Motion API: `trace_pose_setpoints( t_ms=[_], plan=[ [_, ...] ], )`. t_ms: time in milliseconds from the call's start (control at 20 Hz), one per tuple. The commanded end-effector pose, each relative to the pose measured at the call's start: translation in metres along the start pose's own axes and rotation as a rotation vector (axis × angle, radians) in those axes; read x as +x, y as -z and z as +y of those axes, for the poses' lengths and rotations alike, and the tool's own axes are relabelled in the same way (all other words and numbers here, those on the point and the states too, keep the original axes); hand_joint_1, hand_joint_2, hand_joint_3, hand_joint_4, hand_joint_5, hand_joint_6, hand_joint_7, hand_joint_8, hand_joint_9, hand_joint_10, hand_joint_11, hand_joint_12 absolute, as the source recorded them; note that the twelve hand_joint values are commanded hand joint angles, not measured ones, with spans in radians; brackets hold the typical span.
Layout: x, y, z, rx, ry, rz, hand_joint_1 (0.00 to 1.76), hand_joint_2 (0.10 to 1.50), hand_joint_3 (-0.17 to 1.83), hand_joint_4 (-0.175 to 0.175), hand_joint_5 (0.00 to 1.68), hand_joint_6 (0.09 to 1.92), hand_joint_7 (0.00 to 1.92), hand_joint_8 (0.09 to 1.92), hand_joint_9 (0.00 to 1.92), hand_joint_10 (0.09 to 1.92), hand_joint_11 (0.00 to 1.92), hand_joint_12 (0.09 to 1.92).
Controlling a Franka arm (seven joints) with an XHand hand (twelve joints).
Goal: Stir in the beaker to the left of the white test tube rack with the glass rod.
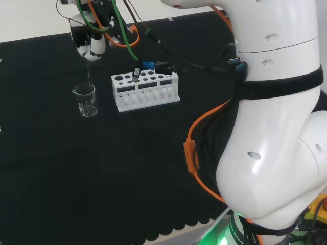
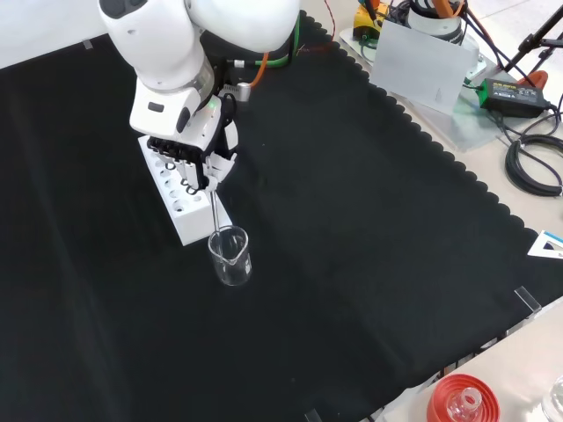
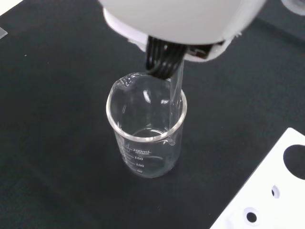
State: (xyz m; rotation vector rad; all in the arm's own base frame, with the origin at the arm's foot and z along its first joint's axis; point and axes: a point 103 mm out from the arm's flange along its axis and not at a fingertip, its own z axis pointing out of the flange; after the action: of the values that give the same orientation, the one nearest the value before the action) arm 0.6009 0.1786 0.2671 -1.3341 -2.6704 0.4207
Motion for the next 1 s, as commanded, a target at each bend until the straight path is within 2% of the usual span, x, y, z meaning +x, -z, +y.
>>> trace_pose_setpoints(
  t_ms=[50,600,850,1000],
  plan=[
    [0.016,0.001,-0.005,-0.008,0.008,-0.011,1.33,0.52,0.89,-0.175,1.19,0.73,1.43,0.70,1.80,0.39,1.66,0.67],
    [0.047,0.009,0.014,-0.010,0.048,-0.016,1.33,0.52,0.89,-0.175,1.19,0.73,1.43,0.70,1.80,0.39,1.66,0.67],
    [0.042,0.008,0.025,-0.003,0.055,-0.017,1.33,0.52,0.89,-0.175,1.19,0.73,1.43,0.70,1.80,0.39,1.66,0.67],
    [0.028,0.003,0.027,-0.007,0.050,-0.012,1.33,0.52,0.89,-0.175,1.19,0.73,1.43,0.70,1.80,0.39,1.66,0.67]
  ],
)
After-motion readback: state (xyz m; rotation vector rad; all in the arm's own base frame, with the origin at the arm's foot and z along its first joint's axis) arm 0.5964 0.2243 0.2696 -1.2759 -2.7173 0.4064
